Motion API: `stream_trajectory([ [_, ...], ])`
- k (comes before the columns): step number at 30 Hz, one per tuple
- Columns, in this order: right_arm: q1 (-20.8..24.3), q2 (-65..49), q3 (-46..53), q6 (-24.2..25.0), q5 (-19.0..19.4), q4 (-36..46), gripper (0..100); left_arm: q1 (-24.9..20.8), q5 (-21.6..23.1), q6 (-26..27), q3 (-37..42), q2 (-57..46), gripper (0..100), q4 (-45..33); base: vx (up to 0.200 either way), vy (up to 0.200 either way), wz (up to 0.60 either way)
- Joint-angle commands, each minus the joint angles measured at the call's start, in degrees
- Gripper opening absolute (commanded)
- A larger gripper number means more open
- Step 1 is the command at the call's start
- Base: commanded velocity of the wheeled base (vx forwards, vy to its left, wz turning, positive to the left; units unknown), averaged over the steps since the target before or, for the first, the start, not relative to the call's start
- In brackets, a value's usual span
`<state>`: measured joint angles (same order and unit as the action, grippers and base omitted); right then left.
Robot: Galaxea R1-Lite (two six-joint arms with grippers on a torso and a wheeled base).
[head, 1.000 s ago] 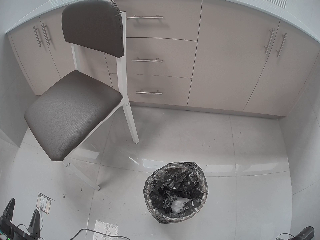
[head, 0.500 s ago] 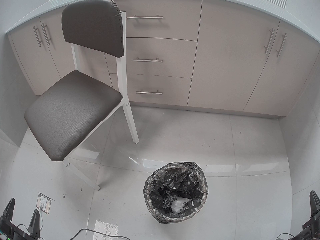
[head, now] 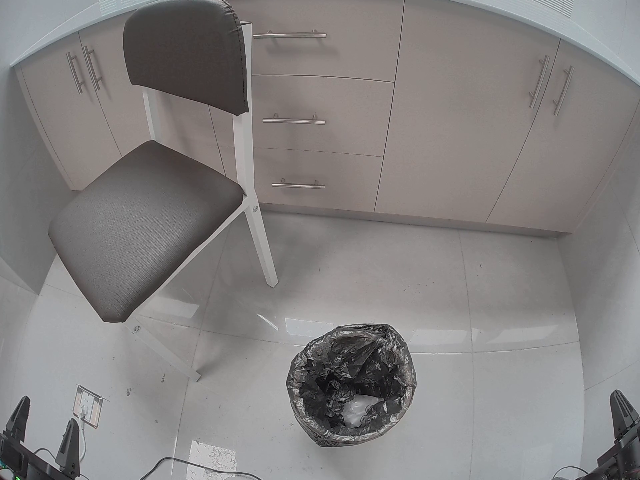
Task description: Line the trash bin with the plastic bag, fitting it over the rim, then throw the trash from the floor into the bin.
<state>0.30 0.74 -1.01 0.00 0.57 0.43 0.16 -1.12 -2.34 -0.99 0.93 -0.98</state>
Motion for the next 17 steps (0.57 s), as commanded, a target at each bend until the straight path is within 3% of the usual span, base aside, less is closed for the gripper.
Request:
stream_trajectory([
  [1, 0.0, -0.7, 0.8, 0.0, 0.0, 0.1, 0, 0.0, 0.0, 0.0, 0.5, -0.9, 100, 0.0, 0.0, 0.0, 0.0],
  [17, 0.0, -0.7, 0.8, 0.1, 0.0, 0.0, 0, 0.0, 0.0, 0.0, 0.5, -0.8, 100, 0.0, 0.0, 0.0, 0.0],
])
